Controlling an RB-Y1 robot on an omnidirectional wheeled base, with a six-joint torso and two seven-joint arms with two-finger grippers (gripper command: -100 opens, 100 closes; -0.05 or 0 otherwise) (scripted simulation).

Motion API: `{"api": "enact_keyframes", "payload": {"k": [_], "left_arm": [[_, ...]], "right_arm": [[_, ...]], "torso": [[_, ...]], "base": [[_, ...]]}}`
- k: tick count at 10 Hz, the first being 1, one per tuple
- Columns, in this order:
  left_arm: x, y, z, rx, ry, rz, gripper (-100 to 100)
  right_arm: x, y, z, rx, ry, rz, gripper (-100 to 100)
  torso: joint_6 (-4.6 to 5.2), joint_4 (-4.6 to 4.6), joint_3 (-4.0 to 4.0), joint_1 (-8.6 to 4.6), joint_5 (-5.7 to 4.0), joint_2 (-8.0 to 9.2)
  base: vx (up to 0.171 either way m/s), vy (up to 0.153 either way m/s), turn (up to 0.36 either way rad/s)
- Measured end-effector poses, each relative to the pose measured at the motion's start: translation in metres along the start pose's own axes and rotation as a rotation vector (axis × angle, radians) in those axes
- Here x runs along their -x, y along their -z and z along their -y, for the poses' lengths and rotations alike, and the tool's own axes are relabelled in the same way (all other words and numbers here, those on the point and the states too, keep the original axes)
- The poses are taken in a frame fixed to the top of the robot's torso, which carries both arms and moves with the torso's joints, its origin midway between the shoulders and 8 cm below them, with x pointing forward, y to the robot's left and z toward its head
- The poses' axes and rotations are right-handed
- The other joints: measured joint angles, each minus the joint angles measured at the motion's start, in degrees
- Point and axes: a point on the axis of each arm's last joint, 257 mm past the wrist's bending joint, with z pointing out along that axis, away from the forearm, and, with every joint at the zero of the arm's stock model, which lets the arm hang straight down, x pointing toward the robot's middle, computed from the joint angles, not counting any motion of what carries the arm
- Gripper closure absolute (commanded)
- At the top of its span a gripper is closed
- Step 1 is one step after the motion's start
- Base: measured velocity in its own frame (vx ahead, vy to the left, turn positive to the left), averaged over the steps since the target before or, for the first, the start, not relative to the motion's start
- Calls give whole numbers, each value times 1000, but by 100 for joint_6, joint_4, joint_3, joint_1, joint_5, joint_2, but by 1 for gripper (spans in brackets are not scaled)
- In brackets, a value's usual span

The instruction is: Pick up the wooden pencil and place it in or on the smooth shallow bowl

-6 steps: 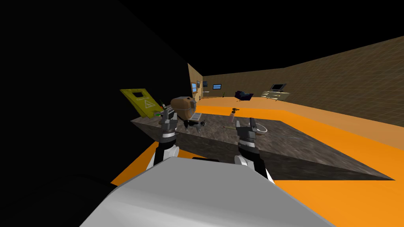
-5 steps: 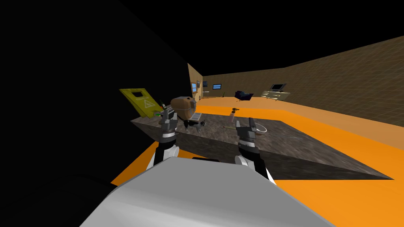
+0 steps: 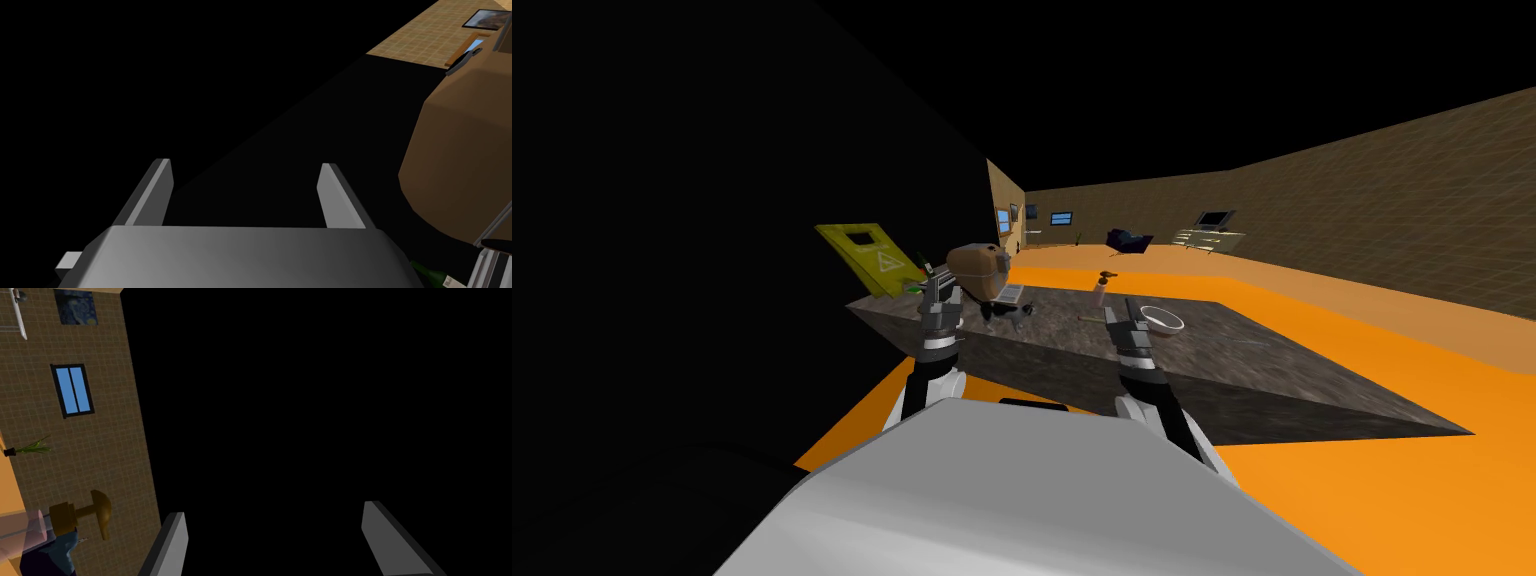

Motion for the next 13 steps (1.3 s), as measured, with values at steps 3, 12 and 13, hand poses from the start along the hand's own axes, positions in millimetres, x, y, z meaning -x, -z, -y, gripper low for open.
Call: {"api": "enact_keyframes", "payload": {"k": [3, 12, 13], "left_arm": [[0, 0, 0, 0, 0, 0, 0], [0, 0, 0, 0, 0, 0, 0], [0, 0, 0, 0, 0, 0, 0]], "right_arm": [[-7, 2, 14, -30, 89, -80, -100], [-16, 4, 58, -95, 385, -326, -100], [-15, 4, 62, -99, 411, -347, -100]], "torso": [[0, 0, 1, -2, -1, 2], [-1, -2, -6, -10, -2, -12], [1, -2, -7, -9, -2, -14]], "base": [[-73, 23, 1], [-58, 13, 24], [-45, 11, 66]]}}
